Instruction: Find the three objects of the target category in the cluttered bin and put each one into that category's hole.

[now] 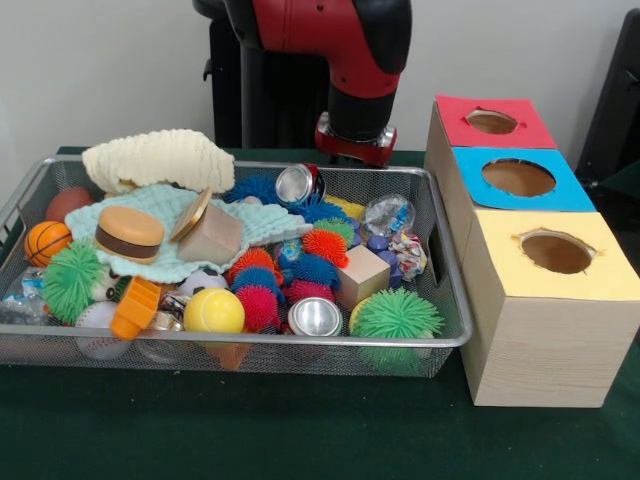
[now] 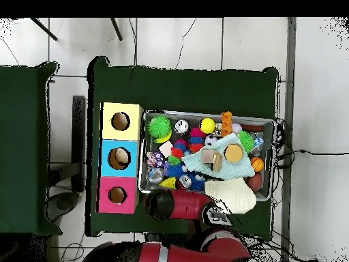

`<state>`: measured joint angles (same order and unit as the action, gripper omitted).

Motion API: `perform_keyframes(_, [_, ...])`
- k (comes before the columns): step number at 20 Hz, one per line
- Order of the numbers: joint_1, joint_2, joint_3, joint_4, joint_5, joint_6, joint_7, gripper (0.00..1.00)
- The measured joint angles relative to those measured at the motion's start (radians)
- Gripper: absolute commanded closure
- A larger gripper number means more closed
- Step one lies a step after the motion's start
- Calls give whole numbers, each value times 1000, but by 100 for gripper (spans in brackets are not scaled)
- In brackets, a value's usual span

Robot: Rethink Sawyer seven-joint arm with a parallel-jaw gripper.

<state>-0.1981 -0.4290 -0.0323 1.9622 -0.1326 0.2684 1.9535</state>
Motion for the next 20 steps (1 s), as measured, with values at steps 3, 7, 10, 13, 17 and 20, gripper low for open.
perform_keyframes(3, [14,5,-7,-36,0,85,0,0])
perform_keyframes(7, [39,11,-24,-65,1,139,0,0])
perform_keyframes(10, [76,11,-53,-72,2,130,0,0])
perform_keyframes(13, [104,2,-70,-62,3,95,0,0])
perform_keyframes(17, [113,-77,-70,-9,17,71,1,0])
perform_keyframes(20, [107,-170,-70,39,33,77,0,0])
